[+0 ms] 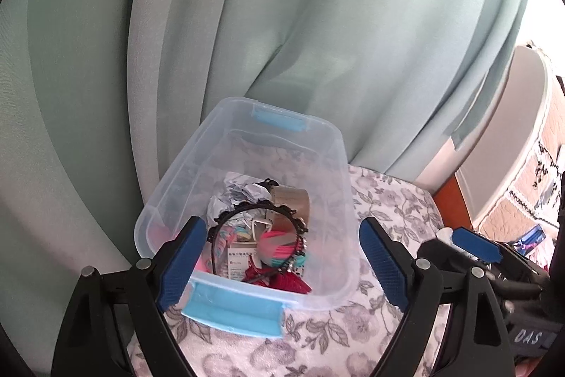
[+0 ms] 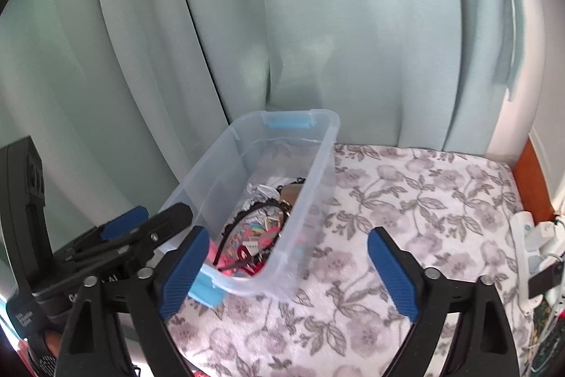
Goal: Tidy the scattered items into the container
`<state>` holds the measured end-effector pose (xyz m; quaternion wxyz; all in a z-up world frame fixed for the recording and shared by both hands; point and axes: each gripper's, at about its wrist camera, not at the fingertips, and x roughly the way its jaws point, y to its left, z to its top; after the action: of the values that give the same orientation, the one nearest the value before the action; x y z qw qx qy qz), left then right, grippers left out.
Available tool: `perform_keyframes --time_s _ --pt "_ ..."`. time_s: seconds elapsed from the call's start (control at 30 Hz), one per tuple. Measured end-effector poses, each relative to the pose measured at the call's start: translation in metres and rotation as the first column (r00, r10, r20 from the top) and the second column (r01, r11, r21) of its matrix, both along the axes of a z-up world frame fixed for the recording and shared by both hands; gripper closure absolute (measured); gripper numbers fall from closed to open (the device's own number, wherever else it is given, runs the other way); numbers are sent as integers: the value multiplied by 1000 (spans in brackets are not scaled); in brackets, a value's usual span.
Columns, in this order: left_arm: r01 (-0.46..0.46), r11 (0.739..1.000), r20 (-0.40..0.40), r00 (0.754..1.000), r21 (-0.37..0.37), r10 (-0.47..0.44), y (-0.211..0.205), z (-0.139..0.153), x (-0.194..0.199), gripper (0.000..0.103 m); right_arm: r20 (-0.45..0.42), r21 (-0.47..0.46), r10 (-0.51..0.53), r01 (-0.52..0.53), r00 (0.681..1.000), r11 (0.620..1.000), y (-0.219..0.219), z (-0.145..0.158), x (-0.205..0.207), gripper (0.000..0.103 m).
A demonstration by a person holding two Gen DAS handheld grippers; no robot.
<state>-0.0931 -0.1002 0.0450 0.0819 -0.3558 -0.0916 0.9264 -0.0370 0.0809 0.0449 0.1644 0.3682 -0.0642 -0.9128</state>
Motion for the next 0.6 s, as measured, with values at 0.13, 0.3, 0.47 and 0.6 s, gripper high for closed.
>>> perform_keyframes --time_s 0.13,0.3,0.47,0.6 --pt "18 1000 -11 1000 -26 -18 12 4 12 10 -2 6 -26 26 1000 1000 14 0 13 0" --pt "47 997 -4 999 -55 -47 28 8 24 10 13 -3 -81 81 997 997 36 -2 26 0" --pt "67 995 9 998 -80 -66 47 9 34 10 27 -7 -114 114 993 993 58 -4 38 0" --pt "75 992 23 997 -97 -73 60 9 41 10 25 -15 -132 133 991 991 70 -3 50 0"
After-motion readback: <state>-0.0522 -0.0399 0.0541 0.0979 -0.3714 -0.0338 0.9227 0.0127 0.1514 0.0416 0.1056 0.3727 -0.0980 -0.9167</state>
